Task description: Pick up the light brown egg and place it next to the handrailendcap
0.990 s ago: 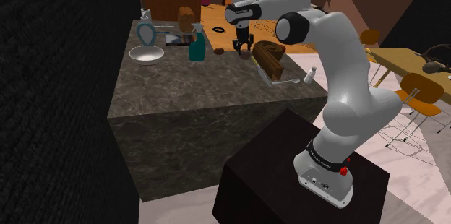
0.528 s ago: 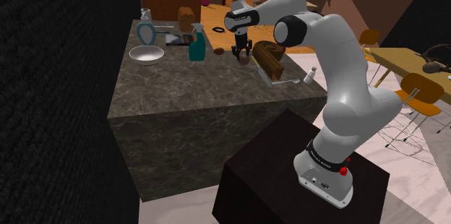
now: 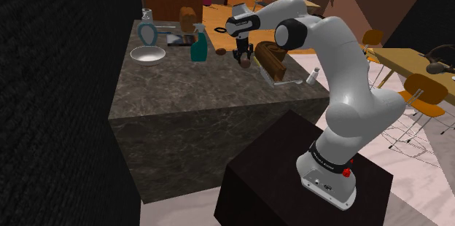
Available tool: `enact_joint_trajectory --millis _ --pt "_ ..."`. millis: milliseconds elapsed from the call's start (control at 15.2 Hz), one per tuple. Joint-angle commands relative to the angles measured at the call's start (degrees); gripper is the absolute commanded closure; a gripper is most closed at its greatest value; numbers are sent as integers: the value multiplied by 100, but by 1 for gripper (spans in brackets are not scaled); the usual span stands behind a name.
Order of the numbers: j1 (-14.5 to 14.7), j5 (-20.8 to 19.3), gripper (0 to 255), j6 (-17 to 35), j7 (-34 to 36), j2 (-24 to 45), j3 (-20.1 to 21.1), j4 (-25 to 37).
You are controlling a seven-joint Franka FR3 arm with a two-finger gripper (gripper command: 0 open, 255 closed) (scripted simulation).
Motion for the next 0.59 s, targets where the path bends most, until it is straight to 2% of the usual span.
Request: enact_joint_trajectory --millis 0,264,330,528 --pt "-5 5 255 -2 -2 56 3 -7" --pt "-6 3 255 -3 -2 56 5 -7" --pt "2 2 0 6 9 37 6 -38" --pt "5 6 0 -32 6 104 7 67"
